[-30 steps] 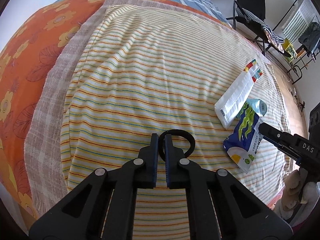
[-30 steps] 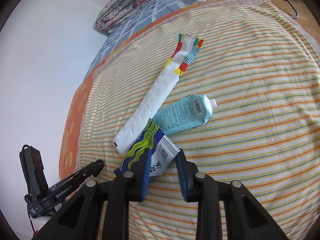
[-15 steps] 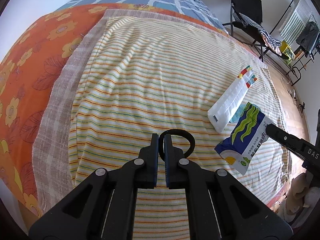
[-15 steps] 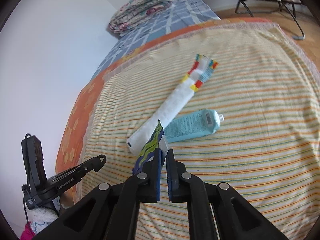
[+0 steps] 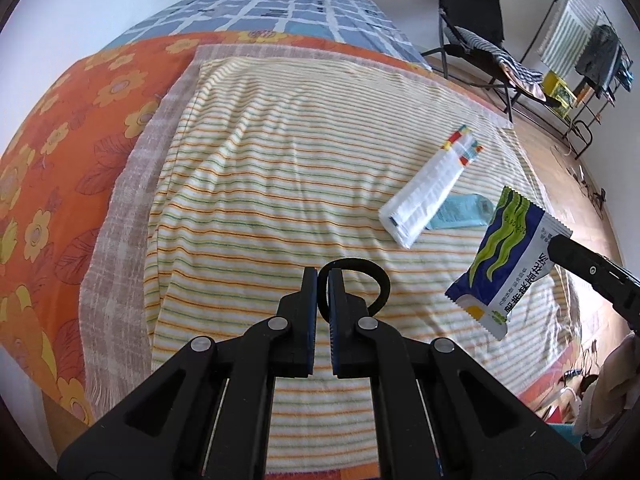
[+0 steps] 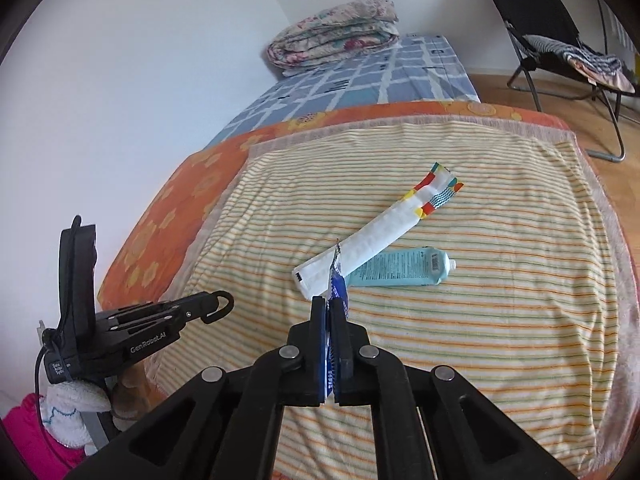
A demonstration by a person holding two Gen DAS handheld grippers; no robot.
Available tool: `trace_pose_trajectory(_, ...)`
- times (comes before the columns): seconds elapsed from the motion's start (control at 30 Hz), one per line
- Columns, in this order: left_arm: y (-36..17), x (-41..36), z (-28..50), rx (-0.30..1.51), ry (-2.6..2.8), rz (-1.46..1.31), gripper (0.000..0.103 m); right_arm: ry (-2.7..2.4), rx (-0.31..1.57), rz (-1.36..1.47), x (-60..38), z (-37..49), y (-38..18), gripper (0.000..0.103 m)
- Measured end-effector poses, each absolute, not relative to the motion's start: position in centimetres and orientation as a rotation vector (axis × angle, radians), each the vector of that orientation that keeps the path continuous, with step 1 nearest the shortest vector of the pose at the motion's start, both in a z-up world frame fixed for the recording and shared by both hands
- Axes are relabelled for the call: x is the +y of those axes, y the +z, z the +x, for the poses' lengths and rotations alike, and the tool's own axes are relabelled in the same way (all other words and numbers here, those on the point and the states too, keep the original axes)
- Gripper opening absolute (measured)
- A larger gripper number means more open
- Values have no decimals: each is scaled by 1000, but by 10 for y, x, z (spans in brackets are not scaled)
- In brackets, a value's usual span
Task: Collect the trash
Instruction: 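Carry the hair tie and snack packet over the blue basket with both tools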
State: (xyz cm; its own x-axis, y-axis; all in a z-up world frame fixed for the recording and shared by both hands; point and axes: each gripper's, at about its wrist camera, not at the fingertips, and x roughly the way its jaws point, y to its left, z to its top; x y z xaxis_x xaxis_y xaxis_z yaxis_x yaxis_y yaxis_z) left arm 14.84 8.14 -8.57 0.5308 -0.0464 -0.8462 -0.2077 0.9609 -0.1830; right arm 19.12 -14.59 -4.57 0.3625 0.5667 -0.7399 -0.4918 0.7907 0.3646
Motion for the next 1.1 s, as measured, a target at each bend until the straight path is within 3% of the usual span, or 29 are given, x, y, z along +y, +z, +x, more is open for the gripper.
trace_pose_trajectory(1.1,-62,13,56,953,-16,-176,3,804,935,-24,-194,59,-12,0)
